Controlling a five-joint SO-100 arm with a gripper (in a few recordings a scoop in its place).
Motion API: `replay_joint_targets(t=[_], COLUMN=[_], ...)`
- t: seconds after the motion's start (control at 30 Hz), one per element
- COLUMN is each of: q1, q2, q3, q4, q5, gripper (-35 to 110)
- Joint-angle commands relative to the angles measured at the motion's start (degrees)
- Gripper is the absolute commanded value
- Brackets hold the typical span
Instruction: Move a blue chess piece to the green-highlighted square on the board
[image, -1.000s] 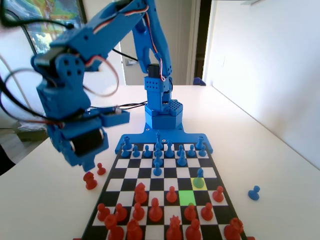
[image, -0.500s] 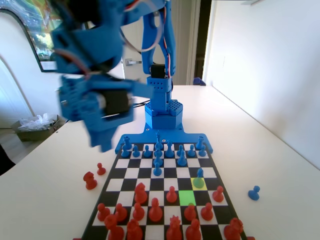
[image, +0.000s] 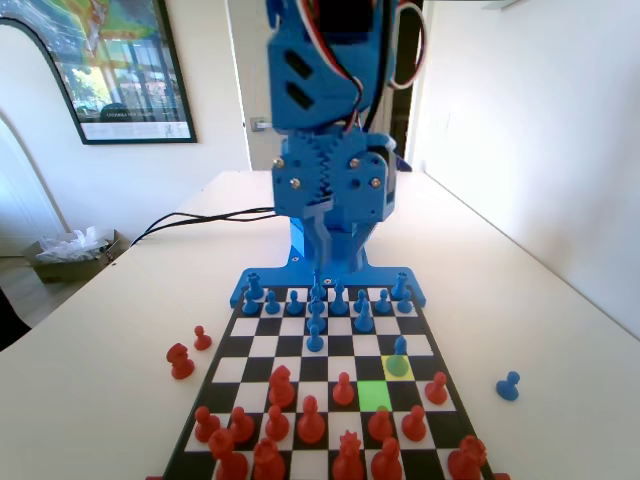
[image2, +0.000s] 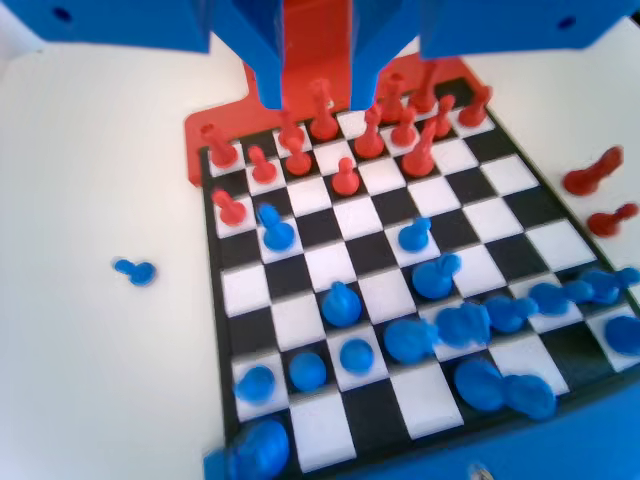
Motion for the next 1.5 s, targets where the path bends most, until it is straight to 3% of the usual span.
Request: replay_joint_targets(t=[0.0,0.73,1.47], q1=[-3.2,-8.0,-8.2], q2=[-0.6,-16.3,-18.9], q3=[0.7,-5.4,-7.7], q4=[-2.5,-8.3,-9.9], q5=[0.2,-0.1,-1.8], gripper=[9,9,9])
